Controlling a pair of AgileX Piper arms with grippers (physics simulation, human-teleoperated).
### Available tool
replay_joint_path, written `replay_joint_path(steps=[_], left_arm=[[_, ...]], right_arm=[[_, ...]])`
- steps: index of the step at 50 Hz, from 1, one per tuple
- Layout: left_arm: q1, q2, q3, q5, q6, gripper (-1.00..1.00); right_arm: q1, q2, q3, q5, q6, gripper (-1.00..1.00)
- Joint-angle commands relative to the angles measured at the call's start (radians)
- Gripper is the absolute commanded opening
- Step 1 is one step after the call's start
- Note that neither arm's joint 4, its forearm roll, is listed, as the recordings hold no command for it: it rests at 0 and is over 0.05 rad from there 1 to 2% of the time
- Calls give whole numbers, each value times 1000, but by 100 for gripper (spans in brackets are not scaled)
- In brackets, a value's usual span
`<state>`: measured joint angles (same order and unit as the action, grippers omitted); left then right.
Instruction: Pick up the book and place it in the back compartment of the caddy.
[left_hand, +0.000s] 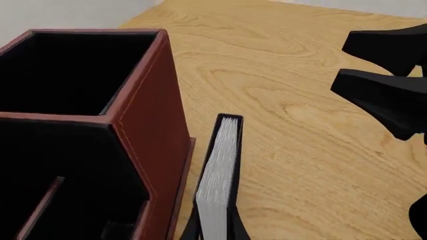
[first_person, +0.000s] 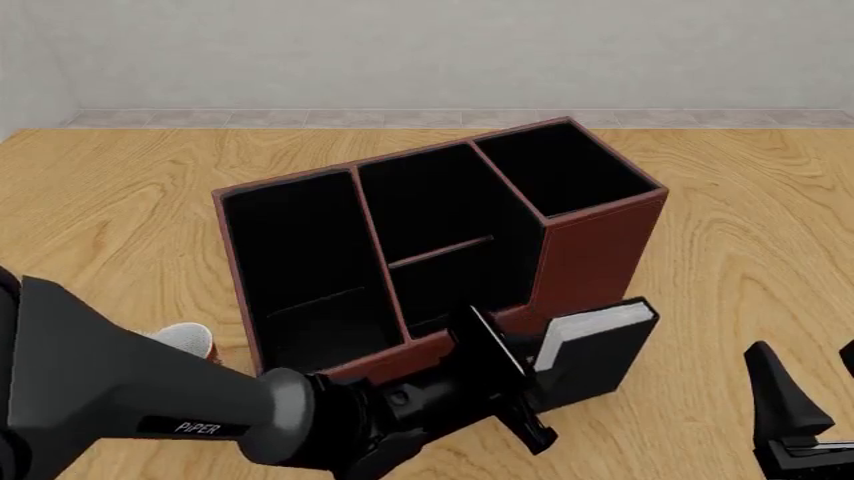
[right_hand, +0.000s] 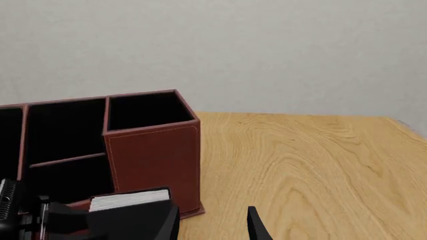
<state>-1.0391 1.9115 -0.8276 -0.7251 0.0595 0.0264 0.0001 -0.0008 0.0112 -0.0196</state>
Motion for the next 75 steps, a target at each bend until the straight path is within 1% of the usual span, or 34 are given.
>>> replay_joint_path(steps=[1,6,18,30,39,46,50,63,75], left_arm=[[2,-58,23,-5,21,-100],[5,-75,37,-9,24,-100],[18,-193,96,5,15,-100],[16,-270,126,27,13,-100],[6,-351,143,70,26,-100],[30,-429,169,103,22,-100],[38,-470,169,133,17,-100],[61,-553,154,200,37,-100],[78,-568,149,216,55,-100]], right_arm=[[2,0,0,-1,0,100],[4,0,0,-1,-1,100],[10,0,0,0,-2,100],[12,0,0,0,-3,100],[13,0,0,-1,1,100],[17,0,1,1,2,100],[21,0,1,2,2,100],[29,0,1,0,-1,100],[35,0,1,0,-1,100]])
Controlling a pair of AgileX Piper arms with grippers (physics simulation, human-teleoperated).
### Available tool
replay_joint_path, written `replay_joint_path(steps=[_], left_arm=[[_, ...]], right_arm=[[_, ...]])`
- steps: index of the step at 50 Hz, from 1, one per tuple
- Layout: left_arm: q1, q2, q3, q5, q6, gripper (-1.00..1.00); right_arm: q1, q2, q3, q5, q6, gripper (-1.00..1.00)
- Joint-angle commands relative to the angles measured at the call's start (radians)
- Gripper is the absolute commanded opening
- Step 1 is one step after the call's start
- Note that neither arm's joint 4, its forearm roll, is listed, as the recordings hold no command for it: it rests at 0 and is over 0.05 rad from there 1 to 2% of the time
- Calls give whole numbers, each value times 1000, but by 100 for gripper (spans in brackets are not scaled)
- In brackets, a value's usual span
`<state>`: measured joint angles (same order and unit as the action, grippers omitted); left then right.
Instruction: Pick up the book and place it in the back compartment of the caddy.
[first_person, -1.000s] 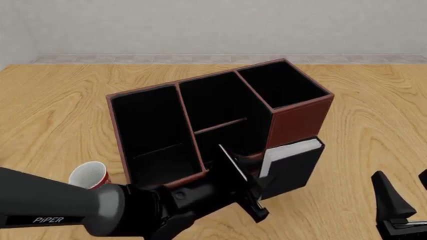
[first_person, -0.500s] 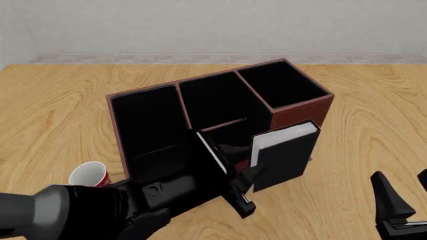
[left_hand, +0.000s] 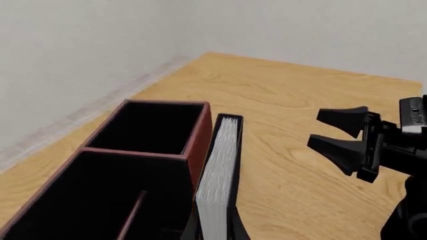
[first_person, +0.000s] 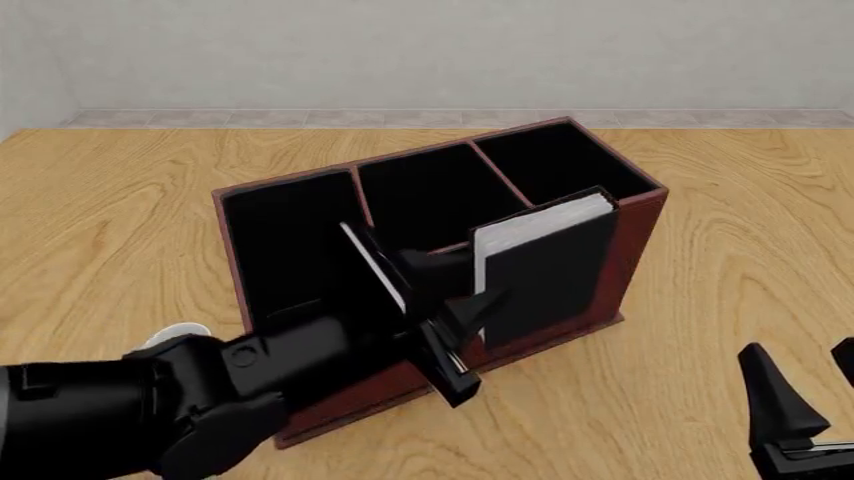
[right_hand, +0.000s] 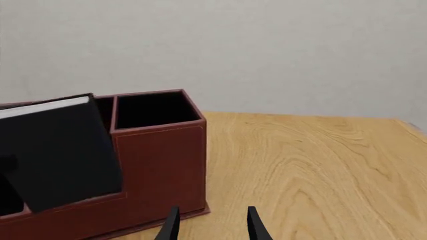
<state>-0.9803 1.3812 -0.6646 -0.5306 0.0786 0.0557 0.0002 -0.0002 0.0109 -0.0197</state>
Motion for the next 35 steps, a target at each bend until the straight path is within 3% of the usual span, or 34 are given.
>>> replay_joint_path(steps=[1,19,35], left_arm=[[31,-42,-16,26,35,-100],[87,-88,-21,75,79,-100],[114,-114,-1,91,77,-100]], right_arm=[[5,0,0,0,-1,100],[12,0,0,1,-3,100],[14,0,0,1,-6,100]])
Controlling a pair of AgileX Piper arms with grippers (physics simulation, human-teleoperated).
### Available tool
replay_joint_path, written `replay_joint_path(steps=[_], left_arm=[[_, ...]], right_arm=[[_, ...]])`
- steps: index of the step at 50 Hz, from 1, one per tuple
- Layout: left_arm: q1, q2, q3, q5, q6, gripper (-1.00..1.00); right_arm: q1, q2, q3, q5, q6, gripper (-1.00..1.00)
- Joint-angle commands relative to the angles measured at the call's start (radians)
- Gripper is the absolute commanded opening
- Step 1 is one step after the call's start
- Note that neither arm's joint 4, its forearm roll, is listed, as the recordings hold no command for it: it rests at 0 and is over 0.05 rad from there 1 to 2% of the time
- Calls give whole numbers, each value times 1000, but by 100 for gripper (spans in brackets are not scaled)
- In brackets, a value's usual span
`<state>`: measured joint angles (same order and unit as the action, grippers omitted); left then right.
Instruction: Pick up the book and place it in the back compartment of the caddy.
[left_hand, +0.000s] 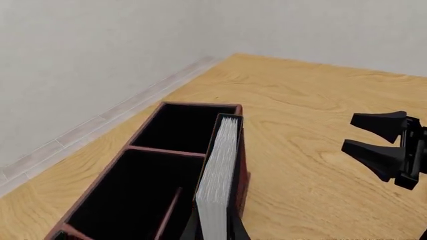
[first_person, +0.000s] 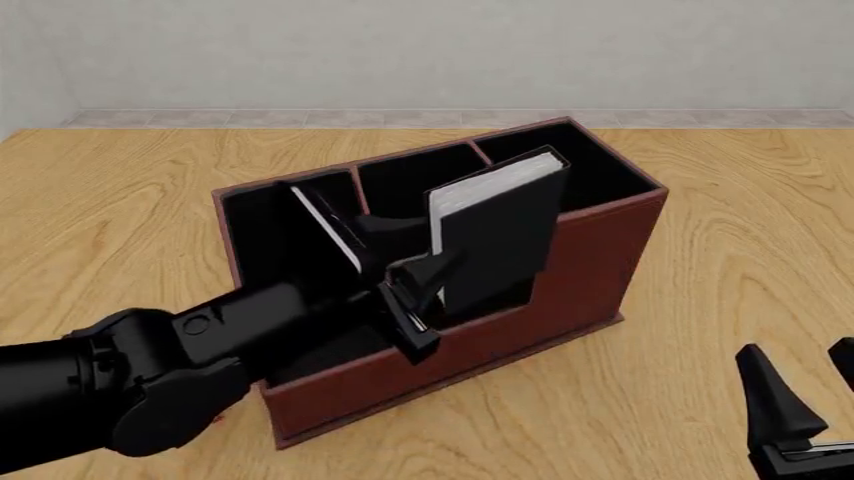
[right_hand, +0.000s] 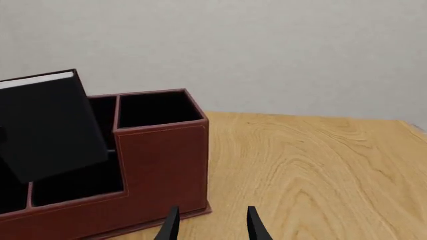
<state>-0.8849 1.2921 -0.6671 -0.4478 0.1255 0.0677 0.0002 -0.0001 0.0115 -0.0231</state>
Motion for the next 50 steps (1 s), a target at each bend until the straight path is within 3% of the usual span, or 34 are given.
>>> replay_joint_path(steps=[1,26,50], left_arm=[[19,-27,4,9,31,-100],[76,47,48,-58,30,-100],[94,141,17,-101,49,-100]], right_arm=[[2,0,0,0,-2,100],[2,0,0,-1,-5,100],[-2,0,0,3,-7,100]])
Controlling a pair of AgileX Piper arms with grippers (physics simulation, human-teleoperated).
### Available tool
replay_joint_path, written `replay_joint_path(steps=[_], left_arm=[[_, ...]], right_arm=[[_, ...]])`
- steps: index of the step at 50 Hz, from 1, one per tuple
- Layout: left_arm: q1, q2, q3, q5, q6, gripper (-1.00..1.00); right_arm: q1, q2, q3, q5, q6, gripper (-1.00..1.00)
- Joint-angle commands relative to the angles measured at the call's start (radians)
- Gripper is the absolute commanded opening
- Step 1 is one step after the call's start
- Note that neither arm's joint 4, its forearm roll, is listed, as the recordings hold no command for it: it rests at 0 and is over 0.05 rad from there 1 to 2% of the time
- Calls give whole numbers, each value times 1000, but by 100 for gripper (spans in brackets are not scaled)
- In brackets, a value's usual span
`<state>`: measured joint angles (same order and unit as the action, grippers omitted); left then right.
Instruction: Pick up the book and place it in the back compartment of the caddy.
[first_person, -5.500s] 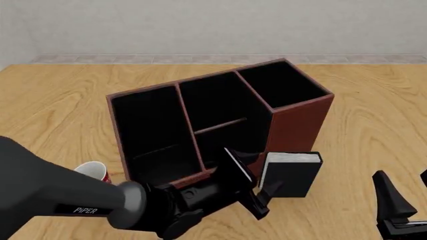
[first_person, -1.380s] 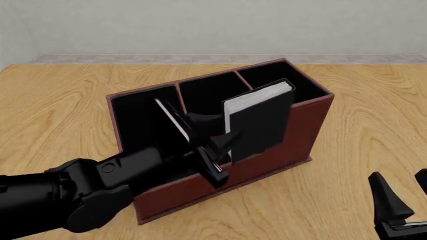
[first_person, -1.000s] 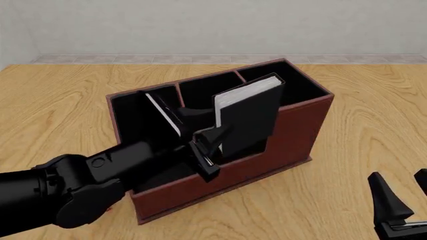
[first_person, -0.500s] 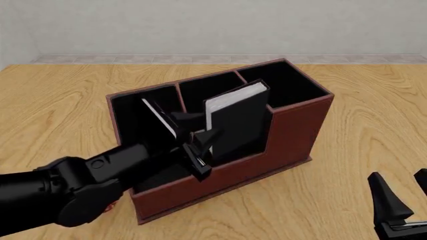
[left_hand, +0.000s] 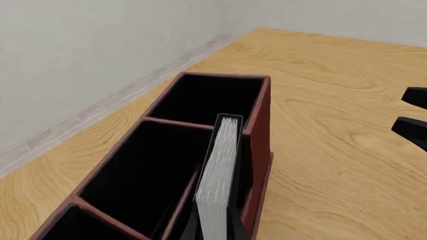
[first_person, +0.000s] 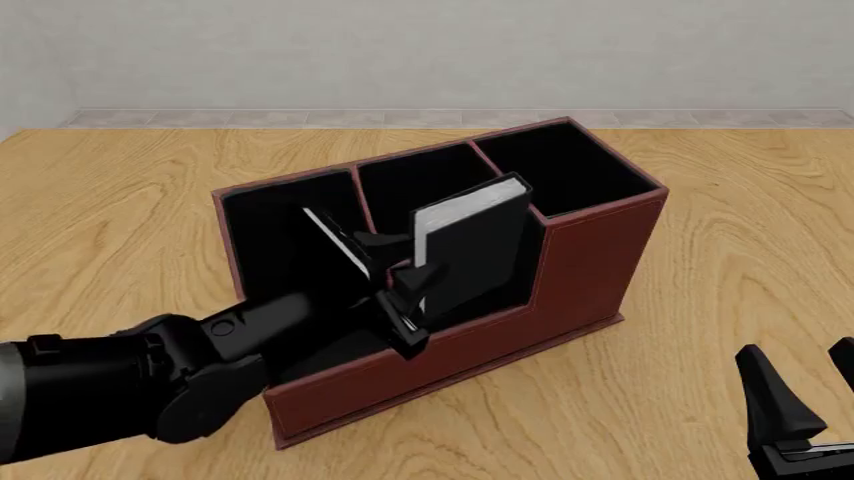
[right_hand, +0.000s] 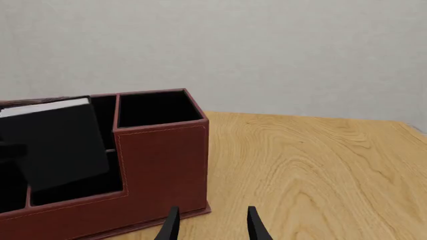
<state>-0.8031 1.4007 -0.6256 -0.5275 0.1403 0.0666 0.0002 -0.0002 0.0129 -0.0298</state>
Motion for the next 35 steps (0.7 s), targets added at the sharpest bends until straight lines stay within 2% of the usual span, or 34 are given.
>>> replay_joint_path(steps=[1,35], left_arm=[[13,36,-25,-23,35,-100],[55,129,-27,-83,41,-100]], right_arm=[[-1,0,0,2,-1,100],[-3,0,0,7,-6,100]])
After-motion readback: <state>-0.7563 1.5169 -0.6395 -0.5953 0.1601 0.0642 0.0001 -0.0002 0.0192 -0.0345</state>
